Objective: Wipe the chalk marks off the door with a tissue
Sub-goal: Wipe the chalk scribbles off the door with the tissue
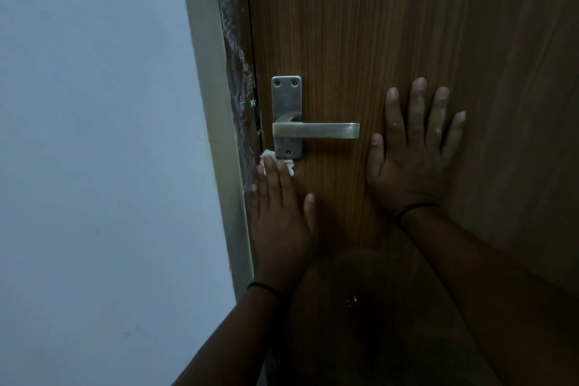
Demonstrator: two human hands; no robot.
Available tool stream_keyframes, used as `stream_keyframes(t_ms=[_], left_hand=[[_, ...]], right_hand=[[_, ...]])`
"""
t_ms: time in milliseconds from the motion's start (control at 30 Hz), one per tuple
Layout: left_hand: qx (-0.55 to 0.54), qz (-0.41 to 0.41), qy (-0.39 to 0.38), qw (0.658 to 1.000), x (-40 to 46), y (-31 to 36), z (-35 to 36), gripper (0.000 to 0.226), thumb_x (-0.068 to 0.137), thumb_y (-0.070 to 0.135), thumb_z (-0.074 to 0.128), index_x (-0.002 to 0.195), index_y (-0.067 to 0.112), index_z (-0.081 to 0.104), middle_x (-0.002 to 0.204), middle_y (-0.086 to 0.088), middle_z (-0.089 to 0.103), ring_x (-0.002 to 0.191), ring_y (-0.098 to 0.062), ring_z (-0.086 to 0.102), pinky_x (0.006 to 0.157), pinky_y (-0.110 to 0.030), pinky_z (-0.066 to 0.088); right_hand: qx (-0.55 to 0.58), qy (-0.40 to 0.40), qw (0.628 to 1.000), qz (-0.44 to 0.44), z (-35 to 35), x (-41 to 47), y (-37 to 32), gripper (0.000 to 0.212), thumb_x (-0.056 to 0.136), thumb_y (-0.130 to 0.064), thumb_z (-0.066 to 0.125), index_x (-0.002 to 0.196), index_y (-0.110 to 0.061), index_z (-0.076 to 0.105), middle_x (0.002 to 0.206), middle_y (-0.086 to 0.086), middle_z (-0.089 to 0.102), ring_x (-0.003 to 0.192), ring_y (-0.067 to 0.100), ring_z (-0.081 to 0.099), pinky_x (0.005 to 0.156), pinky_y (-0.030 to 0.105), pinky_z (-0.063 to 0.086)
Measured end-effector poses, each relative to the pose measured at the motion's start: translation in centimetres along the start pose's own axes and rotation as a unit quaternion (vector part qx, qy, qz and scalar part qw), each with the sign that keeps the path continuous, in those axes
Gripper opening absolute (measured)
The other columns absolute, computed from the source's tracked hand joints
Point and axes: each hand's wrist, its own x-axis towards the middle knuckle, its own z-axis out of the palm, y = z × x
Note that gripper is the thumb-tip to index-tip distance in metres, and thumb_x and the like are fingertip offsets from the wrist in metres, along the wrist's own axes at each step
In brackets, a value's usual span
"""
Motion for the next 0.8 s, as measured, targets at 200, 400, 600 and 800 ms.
stream_keyframes(t_ms=[200, 400, 600, 800], left_hand=[[0.025, 0.060, -0.023, 0.998, -1.8, 0.6, 0.7, 0.068, 0.103, 0.046, 0.029, 0.158, 0.010, 0.012, 0.166, -0.010, 0.005, 0.154, -0.022, 0.002, 0.124, -0.042, 0.008], [0.001, -0.016, 0.004, 1.000, -0.6, 1.0, 0.9, 0.071, 0.103, 0.047, 0.029, 0.158, 0.007, 0.008, 0.166, -0.013, 0.004, 0.154, -0.024, 0.000, 0.124, -0.043, 0.008], [-0.016, -0.048, 0.039, 0.998, 1.6, 0.5, 1.0, 0.077, 0.103, 0.053, 0.025, 0.157, 0.007, -0.003, 0.166, -0.013, -0.006, 0.153, -0.024, -0.008, 0.124, -0.039, 0.000], [-0.002, -0.046, 0.066, 0.997, 3.4, -0.1, 0.4, 0.075, 0.103, 0.053, 0.026, 0.158, 0.009, -0.002, 0.166, -0.012, -0.005, 0.154, -0.024, -0.005, 0.124, -0.038, 0.000]], right_hand=[[0.007, -0.005, 1.000, -0.001, 0.0, 0.0, 0.2, 0.063, 0.102, -0.042, 0.032, 0.158, -0.023, 0.013, 0.166, 0.009, 0.009, 0.153, 0.033, 0.004, 0.120, 0.060, 0.009], [0.008, -0.004, 1.000, -0.003, 0.1, 0.1, 0.1, 0.063, 0.102, -0.042, 0.032, 0.159, -0.023, 0.012, 0.166, 0.009, 0.008, 0.153, 0.033, 0.004, 0.120, 0.059, 0.008], [0.009, -0.005, 1.000, -0.006, 0.1, 0.2, 0.0, 0.062, 0.102, -0.042, 0.029, 0.158, -0.022, 0.014, 0.166, 0.010, 0.010, 0.153, 0.033, 0.005, 0.120, 0.059, 0.008], [0.003, 0.010, 1.000, -0.005, 0.4, 0.1, 0.2, 0.061, 0.102, -0.042, 0.030, 0.158, -0.022, 0.016, 0.165, 0.009, 0.013, 0.152, 0.034, 0.007, 0.120, 0.059, 0.010]])
